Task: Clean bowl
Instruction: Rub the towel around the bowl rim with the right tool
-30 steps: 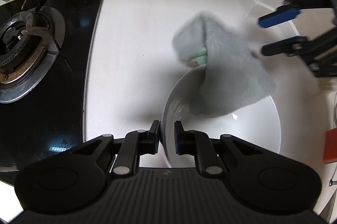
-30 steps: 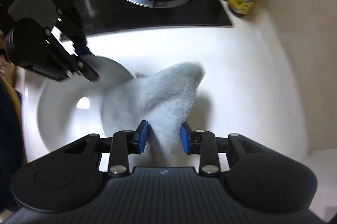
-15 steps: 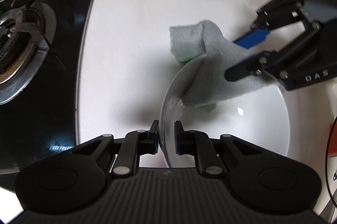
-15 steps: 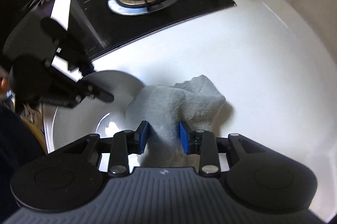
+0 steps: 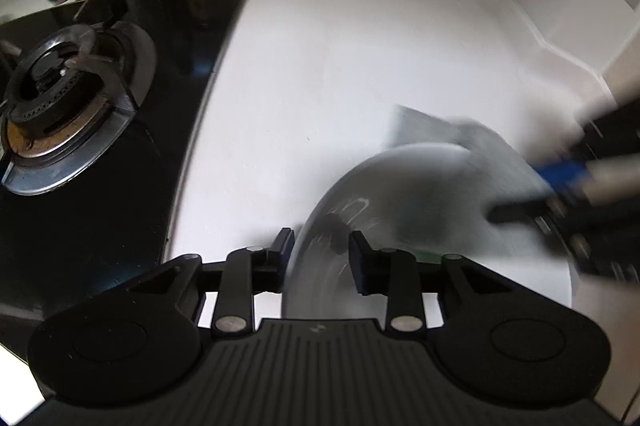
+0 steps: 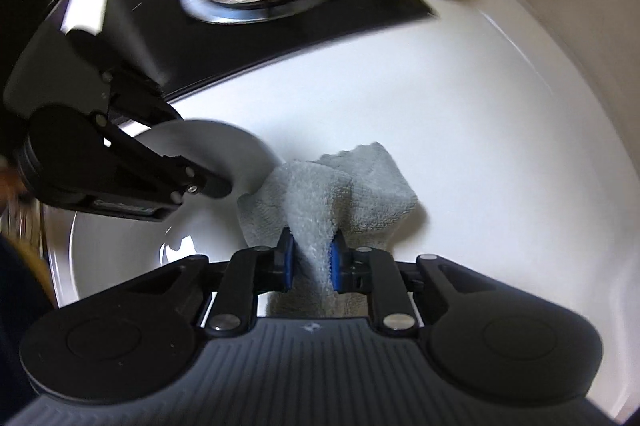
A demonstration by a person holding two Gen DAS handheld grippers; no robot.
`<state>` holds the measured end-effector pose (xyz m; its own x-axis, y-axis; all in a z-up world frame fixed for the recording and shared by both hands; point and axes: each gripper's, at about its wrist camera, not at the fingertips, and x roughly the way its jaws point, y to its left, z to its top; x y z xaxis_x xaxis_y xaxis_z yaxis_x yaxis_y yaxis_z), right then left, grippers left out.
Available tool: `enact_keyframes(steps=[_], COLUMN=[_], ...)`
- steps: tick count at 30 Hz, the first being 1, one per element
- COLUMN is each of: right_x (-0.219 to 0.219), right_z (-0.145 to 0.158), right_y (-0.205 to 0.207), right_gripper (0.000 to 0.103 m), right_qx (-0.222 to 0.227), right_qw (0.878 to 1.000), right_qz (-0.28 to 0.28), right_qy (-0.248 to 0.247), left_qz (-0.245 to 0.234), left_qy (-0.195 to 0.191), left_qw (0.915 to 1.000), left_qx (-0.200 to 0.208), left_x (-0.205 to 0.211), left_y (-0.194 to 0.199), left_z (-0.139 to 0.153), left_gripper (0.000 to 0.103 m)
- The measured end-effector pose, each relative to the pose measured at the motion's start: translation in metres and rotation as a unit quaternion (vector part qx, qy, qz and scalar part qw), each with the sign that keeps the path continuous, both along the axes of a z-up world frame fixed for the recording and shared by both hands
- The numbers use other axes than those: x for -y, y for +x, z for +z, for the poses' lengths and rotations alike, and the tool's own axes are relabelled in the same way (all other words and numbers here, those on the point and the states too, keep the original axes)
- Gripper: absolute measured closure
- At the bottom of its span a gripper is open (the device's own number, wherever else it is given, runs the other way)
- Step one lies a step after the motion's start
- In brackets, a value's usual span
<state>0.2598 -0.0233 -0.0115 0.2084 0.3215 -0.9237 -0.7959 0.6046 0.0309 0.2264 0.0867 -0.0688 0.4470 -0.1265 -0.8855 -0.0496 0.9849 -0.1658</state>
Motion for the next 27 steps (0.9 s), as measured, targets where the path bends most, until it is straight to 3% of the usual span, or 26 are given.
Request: enact_keyframes(steps=[4, 7, 12, 13, 16, 17, 22, 24, 27], right_x=[0.020, 0.026, 0.024, 0.019, 0.003, -0.013, -0.050, -0.057, -0.058], right_z=[0.007, 0.007, 0.007, 0.007, 0.009, 0.008, 0.010, 0.009, 0.009], right_y=[-0.035, -0.041, -0.032, -0.028, -0.021, -0.018, -0.010, -0.008, 0.002], right_gripper=[0.086, 0.085, 0.088, 0.088, 0.088, 0.088, 0.087, 0.087, 0.090], right_qx=[-0.004, -0.014, -0.012, -0.006, 0.030, 0.059, 0.099, 0.095, 0.073], right_qw=[0.996, 0.993, 0.993, 0.995, 0.999, 0.995, 0.957, 0.949, 0.968], right_qz=[-0.083, -0.117, -0.116, -0.095, -0.019, 0.063, 0.265, 0.296, 0.238], right_qy=[0.012, 0.013, 0.015, 0.007, -0.022, -0.050, -0.058, -0.051, -0.043], left_qz=[0.019, 0.026, 0.015, 0.009, -0.020, -0.034, -0.079, -0.067, -0.028], left_qy=[-0.057, -0.055, -0.080, -0.074, -0.049, -0.035, -0.009, -0.010, -0.012], left_qw=[0.9980, 0.9961, 0.9922, 0.9931, 0.9962, 0.9970, 0.9962, 0.9972, 0.9993], left_qx=[-0.018, -0.064, -0.094, -0.090, -0.070, -0.060, -0.035, -0.033, -0.022], left_x=[-0.011, -0.017, -0.021, -0.018, -0.010, -0.006, 0.000, -0.004, -0.012], left_y=[0.015, 0.013, -0.019, -0.022, -0.027, -0.028, -0.029, -0.028, -0.029], left_z=[-0.003, 0.001, 0.006, 0.004, 0.004, 0.005, 0.006, 0.006, 0.013], left_gripper=[0.061, 0.082, 0.087, 0.095, 0.094, 0.093, 0.091, 0.093, 0.096])
